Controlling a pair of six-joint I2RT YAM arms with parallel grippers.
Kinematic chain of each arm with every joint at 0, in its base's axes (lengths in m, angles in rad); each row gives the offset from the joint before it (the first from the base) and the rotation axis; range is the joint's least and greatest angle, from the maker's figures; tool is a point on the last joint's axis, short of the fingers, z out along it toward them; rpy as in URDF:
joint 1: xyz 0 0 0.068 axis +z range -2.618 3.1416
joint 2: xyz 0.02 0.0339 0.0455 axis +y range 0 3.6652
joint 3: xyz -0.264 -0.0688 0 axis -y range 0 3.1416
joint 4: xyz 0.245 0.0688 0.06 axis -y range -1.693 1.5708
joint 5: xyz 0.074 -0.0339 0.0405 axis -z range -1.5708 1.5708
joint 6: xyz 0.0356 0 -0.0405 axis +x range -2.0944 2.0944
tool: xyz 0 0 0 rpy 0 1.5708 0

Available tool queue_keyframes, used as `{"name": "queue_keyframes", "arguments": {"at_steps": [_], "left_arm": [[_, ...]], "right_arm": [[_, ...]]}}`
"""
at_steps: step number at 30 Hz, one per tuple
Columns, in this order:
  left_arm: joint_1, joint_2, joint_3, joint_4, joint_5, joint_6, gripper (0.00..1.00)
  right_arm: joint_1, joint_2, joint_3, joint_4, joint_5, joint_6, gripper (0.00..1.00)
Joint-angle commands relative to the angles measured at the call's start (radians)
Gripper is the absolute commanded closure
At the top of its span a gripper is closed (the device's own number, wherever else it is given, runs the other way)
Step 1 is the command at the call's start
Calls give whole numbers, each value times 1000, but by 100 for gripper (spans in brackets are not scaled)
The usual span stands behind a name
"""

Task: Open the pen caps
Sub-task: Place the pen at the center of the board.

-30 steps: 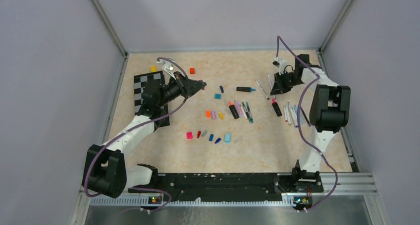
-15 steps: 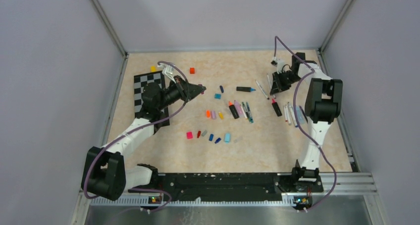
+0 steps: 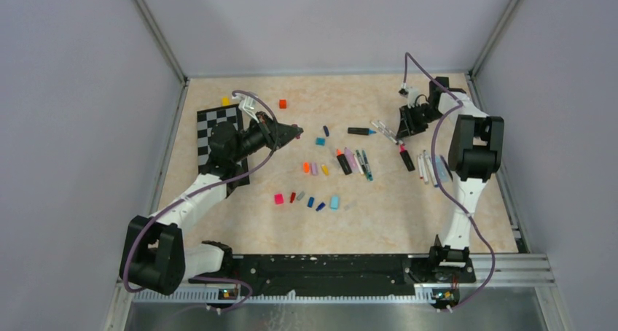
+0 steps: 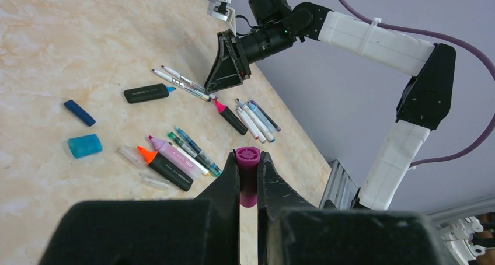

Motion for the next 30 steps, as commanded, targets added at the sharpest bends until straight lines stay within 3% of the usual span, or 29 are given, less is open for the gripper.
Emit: {"name": "queue_keyframes", "arguments": {"at_steps": [1,21,30], "left_arm": [[-3,-14,-4,31,17,9,100],[-41,60,24,34,45,-33,100],[-112,137,102,-85,-16,66,100]], "right_arm": [[2,-18,43,-8,-4,7,71],[1,-110,12,13,-44,3,68],[-1,-182,-41,33,-50,-12,68]]}}
